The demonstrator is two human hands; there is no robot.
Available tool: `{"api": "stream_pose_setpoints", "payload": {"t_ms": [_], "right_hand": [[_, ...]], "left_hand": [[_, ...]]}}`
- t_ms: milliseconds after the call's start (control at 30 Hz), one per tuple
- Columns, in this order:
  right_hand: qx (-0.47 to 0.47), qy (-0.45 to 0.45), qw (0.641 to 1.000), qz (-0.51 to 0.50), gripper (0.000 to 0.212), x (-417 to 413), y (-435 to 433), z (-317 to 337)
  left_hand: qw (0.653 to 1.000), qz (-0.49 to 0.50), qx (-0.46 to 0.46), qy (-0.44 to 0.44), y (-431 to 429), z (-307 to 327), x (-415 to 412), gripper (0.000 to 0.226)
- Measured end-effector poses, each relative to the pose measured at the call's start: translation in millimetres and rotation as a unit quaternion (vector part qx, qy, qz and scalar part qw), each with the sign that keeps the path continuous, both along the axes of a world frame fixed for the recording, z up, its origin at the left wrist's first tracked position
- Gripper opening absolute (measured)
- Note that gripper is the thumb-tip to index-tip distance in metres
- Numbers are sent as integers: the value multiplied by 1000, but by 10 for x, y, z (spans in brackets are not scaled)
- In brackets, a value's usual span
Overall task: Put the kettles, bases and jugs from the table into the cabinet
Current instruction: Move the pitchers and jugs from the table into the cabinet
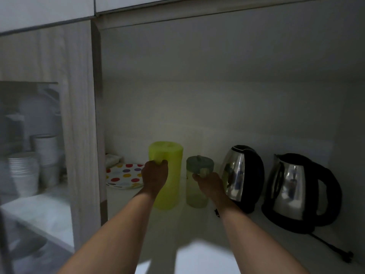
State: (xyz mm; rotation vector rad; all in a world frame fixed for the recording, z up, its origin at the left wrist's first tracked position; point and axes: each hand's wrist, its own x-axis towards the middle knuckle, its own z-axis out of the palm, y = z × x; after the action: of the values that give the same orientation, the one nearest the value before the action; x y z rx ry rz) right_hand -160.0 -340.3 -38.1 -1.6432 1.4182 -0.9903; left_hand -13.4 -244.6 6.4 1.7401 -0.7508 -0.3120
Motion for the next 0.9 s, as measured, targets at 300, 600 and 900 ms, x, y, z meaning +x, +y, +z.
{"api": "stream_pose_setpoints", "payload": {"t_ms": [300, 600, 900], "right_hand": [[-72, 79, 994, -14, 71, -170, 433, 258], [-116, 231, 964, -54, 60, -470, 1366, 776], [-159, 278, 945, -71, 48, -724, 2561, 929]], "left_hand": [[993, 49, 53, -98, 299, 48, -158, 78], [963, -62, 41, -259, 1177, 373, -462, 50], [920, -154, 29, -360, 2195, 432, -444, 54]]}}
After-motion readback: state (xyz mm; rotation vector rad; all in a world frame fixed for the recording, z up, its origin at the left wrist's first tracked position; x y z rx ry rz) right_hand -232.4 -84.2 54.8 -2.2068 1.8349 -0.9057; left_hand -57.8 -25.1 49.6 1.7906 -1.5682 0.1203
